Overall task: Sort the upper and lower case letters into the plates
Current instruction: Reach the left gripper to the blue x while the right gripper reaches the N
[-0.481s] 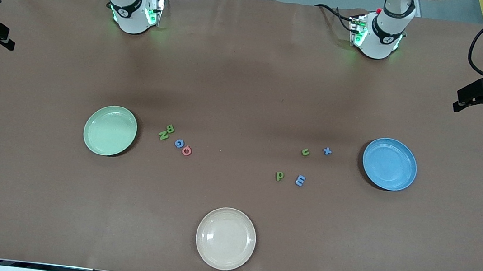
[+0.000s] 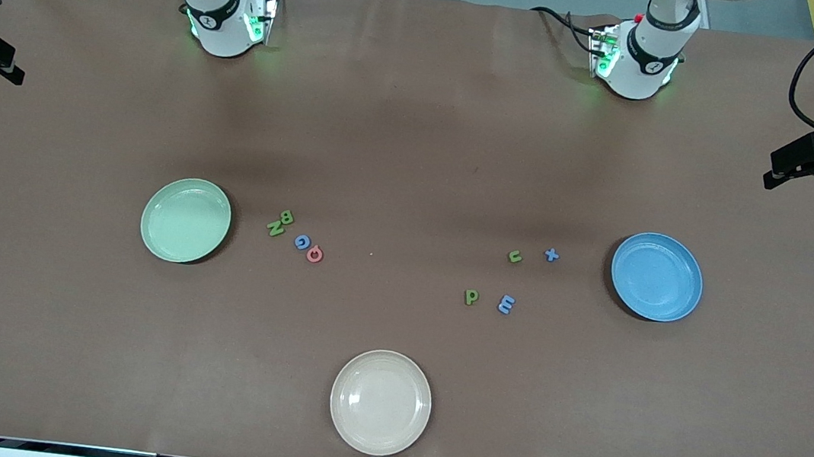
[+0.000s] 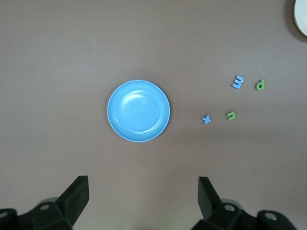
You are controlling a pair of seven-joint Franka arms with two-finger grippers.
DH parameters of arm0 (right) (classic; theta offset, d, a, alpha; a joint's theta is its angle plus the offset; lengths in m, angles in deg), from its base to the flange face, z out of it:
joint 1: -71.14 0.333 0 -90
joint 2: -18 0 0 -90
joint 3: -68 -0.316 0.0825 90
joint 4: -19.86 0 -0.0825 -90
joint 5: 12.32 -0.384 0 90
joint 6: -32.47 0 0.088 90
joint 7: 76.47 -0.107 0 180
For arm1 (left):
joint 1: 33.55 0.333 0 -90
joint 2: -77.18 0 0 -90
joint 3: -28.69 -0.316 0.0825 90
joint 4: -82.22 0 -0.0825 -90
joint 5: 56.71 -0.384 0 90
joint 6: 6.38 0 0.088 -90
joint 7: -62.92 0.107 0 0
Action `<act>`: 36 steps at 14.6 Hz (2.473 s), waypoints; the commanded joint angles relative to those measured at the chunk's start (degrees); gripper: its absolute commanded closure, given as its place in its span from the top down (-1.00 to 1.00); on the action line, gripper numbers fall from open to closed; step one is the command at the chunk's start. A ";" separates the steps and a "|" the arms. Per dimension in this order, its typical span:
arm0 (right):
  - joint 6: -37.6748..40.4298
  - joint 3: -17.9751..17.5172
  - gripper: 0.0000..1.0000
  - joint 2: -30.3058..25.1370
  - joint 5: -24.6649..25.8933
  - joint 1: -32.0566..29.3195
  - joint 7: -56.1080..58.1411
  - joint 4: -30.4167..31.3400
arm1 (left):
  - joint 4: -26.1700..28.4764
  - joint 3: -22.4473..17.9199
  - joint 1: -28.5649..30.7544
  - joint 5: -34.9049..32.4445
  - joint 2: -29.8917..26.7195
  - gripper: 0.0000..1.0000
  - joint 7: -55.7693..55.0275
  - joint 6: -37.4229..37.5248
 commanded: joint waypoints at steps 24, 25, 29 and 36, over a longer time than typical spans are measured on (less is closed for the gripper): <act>-22.95 -0.77 1.00 21.56 -8.94 -4.37 0.13 5.23 | 24.34 15.44 -5.22 -10.33 29.23 0.99 -29.25 -51.19; -26.65 -0.86 1.00 21.56 -9.03 -2.62 -0.57 8.05 | 24.86 15.44 -5.31 -10.69 29.85 0.99 -29.51 -52.69; -36.43 -0.86 1.00 21.56 -9.03 6.95 -15.56 15.01 | 30.22 15.44 -4.88 -12.36 29.25 0.91 -29.69 -58.06; -51.55 -0.68 1.00 22.96 -8.41 20.41 -31.58 25.03 | 35.33 15.44 -4.26 -15.88 28.54 0.49 -29.69 -62.37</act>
